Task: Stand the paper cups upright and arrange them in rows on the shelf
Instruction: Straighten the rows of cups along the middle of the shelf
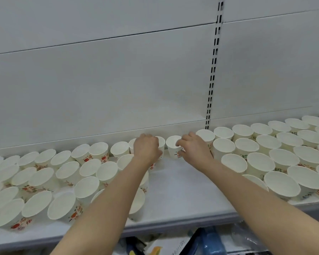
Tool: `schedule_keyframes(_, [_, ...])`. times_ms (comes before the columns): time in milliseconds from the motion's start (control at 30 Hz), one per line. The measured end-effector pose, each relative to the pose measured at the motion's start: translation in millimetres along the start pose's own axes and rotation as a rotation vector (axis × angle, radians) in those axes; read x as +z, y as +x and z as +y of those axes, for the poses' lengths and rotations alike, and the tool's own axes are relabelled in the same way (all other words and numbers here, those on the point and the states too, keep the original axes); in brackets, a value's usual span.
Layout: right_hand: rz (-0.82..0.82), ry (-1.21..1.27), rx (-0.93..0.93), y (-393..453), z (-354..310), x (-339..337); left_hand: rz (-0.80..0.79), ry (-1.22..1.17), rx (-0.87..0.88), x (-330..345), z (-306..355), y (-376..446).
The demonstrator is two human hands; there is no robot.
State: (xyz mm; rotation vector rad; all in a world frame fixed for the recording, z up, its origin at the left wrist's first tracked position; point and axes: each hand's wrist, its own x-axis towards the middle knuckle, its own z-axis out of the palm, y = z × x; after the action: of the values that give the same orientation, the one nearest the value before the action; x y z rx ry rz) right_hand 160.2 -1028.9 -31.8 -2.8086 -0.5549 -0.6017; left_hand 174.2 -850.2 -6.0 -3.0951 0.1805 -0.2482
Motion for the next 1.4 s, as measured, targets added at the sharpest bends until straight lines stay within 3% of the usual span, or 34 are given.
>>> schedule_keyframes(367, [0.038, -0.039, 0.018, 12, 3, 7, 0.105, -0.165, 0.1, 11, 10, 13])
schedule_keyframes(700, [0.014, -0.116, -0.001, 9, 26, 8, 0.081, -0.236, 0.095, 15, 28, 6])
schedule_keyframes(867, [0.109, -0.011, -0.022, 4, 18, 1, 0.128, -0.375, -0.036, -11, 5, -20])
schedule_keyframes(967, [0.218, 0.089, -0.106, -3, -1, -5, 0.211, -0.376, -0.127, -21, -25, -60])
schedule_keyframes(1133, [0.266, 0.22, -0.323, -38, -44, -2, 0.288, -0.234, -0.2, -28, -60, -135])
schedule_keyframes(1267, [0.201, 0.385, -0.487, -76, -84, -1, 0.246, -0.195, -0.22, -25, -70, -168])
schedule_keyframes(1400, [0.126, 0.387, -0.586, -92, -116, 5, 0.259, -0.288, -0.243, -21, -80, -176])
